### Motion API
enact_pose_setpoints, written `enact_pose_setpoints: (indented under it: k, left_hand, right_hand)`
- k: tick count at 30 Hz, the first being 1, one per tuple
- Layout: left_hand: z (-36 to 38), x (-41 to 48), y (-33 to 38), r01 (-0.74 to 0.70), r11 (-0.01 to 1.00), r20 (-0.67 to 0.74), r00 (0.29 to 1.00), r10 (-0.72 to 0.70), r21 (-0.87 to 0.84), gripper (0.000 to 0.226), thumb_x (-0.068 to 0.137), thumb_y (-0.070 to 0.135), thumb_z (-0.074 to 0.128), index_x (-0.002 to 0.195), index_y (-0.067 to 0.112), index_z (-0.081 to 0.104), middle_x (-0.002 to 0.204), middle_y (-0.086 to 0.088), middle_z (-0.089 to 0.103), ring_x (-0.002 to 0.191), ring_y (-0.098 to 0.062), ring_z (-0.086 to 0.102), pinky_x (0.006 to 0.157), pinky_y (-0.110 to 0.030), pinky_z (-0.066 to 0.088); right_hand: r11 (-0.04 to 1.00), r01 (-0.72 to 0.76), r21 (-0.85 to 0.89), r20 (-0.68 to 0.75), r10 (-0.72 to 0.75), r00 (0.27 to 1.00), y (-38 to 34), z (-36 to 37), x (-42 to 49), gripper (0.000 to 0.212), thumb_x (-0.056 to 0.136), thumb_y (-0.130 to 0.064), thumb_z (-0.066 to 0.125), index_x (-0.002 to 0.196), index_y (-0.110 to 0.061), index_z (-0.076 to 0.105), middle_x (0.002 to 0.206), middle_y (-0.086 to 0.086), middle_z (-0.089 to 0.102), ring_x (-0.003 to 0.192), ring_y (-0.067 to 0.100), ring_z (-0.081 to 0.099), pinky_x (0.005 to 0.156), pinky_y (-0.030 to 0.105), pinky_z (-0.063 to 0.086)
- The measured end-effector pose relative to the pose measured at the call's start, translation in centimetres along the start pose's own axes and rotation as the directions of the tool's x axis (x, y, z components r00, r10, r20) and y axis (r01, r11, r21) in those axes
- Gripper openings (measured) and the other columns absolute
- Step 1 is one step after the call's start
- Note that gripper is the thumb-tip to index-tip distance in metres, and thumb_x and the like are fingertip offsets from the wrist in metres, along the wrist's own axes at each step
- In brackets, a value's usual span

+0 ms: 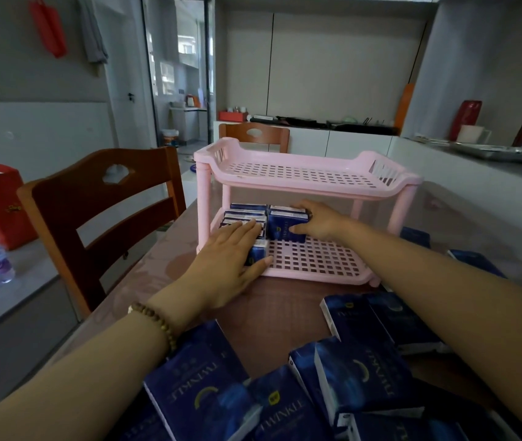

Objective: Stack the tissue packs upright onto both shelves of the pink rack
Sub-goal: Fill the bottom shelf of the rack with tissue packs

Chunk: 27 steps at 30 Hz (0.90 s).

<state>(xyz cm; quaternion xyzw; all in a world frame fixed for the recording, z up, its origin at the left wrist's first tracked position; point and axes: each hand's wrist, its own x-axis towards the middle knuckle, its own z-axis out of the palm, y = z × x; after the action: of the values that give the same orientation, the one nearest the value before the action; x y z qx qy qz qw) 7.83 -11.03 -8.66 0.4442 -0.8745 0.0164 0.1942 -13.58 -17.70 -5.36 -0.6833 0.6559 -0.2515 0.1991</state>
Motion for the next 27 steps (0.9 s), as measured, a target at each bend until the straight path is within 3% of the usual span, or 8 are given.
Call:
enact_pose_setpoints:
  k: [6, 11, 19, 23, 25, 27]
  left_hand:
    - [0.0, 0.0, 0.1, 0.006, 1.0, -0.005, 1.0, -0.006, -0.007, 0.075, 0.088, 0.062, 0.022, 0.15, 0.022, 0.011, 0.159, 0.004, 0.013, 0.146, -0.013, 0.007, 0.109, -0.02, -0.007]
    - [-0.1, -0.1, 0.2, 0.011, 1.0, -0.013, 1.0, -0.012, -0.02, 0.07, 0.093, 0.058, 0.03, 0.15, 0.022, 0.012, 0.159, 0.003, 0.013, 0.146, -0.013, 0.007, 0.109, -0.02, -0.005]
    - [-0.2, -0.1, 0.4, 0.034, 0.999, -0.01, 0.999, -0.034, -0.032, 0.067, 0.094, 0.053, 0.033, 0.15, 0.023, 0.013, 0.158, 0.003, 0.014, 0.146, -0.014, 0.008, 0.116, -0.026, 0.0]
    - [-0.2, -0.3, 0.4, 0.023, 0.999, -0.01, 1.0, -0.024, -0.029, 0.068, 0.094, 0.056, 0.031, 0.15, 0.022, 0.013, 0.158, 0.003, 0.015, 0.146, -0.014, 0.01, 0.116, -0.025, 0.001]
    - [-0.2, -0.3, 0.3, 0.017, 0.999, -0.011, 1.0, -0.018, -0.028, 0.069, 0.093, 0.058, 0.029, 0.15, 0.022, 0.014, 0.158, 0.002, 0.016, 0.146, -0.014, 0.01, 0.116, -0.026, 0.001]
    - [-0.2, -0.3, 0.3, 0.022, 0.999, -0.01, 1.0, -0.022, -0.029, 0.068, 0.094, 0.056, 0.032, 0.15, 0.022, 0.014, 0.158, 0.002, 0.016, 0.146, -0.014, 0.011, 0.117, -0.026, 0.002]
  right_hand:
    - [1.0, 0.014, -0.011, 0.023, -0.014, 1.0, 0.2, 0.0, -0.2, 0.067, 0.085, -0.019, 0.066, 0.143, -0.015, 0.031, 0.143, 0.008, 0.042, 0.124, 0.025, 0.046, 0.103, 0.033, 0.038]
    - [0.999, 0.033, 0.0, -0.005, -0.033, 0.999, 0.2, 0.1, -0.3, 0.075, 0.081, -0.022, 0.071, 0.143, -0.014, 0.029, 0.146, 0.008, 0.037, 0.128, 0.026, 0.043, 0.109, 0.039, 0.036]
    - [0.989, 0.103, -0.102, -0.021, -0.105, 0.994, -0.5, -0.2, -1.3, 0.076, 0.079, -0.023, 0.072, 0.141, -0.015, 0.031, 0.148, 0.008, 0.033, 0.132, 0.026, 0.036, 0.109, 0.035, 0.032]
    - [0.994, 0.074, -0.075, -0.152, -0.085, 0.985, -0.4, -0.1, -1.6, 0.062, 0.081, -0.02, 0.071, 0.134, -0.012, 0.039, 0.14, 0.007, 0.042, 0.128, 0.026, 0.042, 0.104, 0.033, 0.034]
    - [1.0, 0.016, 0.001, -0.264, -0.015, 0.964, -0.4, -0.3, -1.7, 0.052, 0.082, -0.02, 0.069, 0.125, -0.008, 0.043, 0.129, 0.009, 0.047, 0.12, 0.026, 0.047, 0.098, 0.031, 0.038]
    - [0.994, -0.053, 0.091, -0.279, 0.076, 0.957, -0.1, -0.2, -1.7, 0.047, 0.084, -0.022, 0.067, 0.12, -0.005, 0.044, 0.115, 0.007, 0.049, 0.111, 0.024, 0.049, 0.09, 0.028, 0.037]
